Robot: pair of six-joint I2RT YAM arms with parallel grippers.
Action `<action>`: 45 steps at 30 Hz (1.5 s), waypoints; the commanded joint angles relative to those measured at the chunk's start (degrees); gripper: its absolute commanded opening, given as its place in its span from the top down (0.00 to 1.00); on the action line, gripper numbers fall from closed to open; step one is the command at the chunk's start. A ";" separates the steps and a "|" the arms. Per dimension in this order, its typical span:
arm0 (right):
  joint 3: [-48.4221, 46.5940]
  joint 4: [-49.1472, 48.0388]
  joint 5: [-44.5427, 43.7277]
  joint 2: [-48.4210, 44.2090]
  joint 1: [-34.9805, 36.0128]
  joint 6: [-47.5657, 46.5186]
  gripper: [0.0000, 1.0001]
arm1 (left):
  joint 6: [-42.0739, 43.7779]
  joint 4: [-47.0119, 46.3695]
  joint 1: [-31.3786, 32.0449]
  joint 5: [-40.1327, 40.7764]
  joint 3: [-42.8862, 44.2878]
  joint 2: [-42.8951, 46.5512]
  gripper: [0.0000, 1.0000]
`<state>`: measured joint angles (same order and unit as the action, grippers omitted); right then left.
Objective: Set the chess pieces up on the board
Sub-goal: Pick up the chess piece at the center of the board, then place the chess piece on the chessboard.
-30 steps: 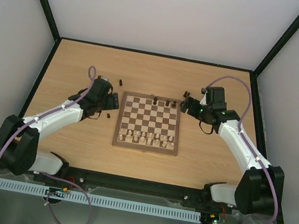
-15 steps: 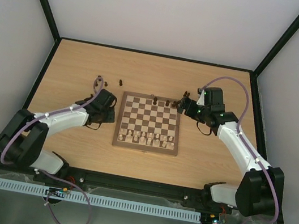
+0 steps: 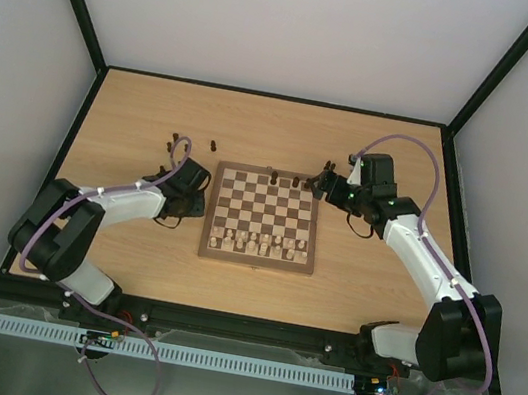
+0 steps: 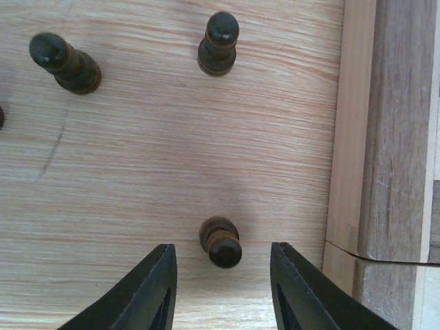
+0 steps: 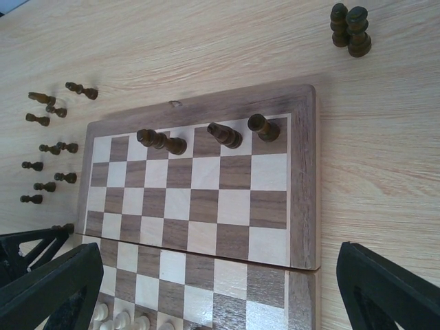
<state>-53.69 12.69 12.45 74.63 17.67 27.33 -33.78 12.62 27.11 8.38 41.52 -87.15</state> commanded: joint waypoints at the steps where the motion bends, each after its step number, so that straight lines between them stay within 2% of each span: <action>1: 0.96 -0.55 0.86 0.59 0.35 0.27 0.07 | 0.42 -0.40 -0.57 1.77 2.23 -0.67 0.64; 5: 1.11 -0.79 0.96 0.69 0.35 0.27 0.07 | 0.68 -0.47 -0.82 2.31 2.62 -1.74 0.73; 13: 1.33 -1.05 1.11 0.92 0.35 0.27 0.07 | 0.95 -1.33 -1.19 1.82 2.55 -3.25 0.78; 20: 1.47 -1.24 1.27 1.13 0.43 0.35 0.08 | 1.44 -0.25 -1.19 1.94 3.45 -3.38 0.94; 28: 1.54 -1.16 0.97 0.79 0.48 0.30 0.08 | 3.12 5.17 -0.57 1.87 11.10 -1.34 0.96; 37: 1.34 -1.05 0.63 0.70 0.43 0.35 0.08 | 5.49 8.63 1.58 0.53 26.31 -10.48 0.95; 45: 1.40 -1.08 0.53 0.78 0.44 0.30 0.08 | 6.11 9.44 4.74 0.32 31.66 -17.79 0.95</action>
<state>-52.82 11.57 13.02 75.11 17.76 27.46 -28.64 19.20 30.65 9.04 71.16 -102.74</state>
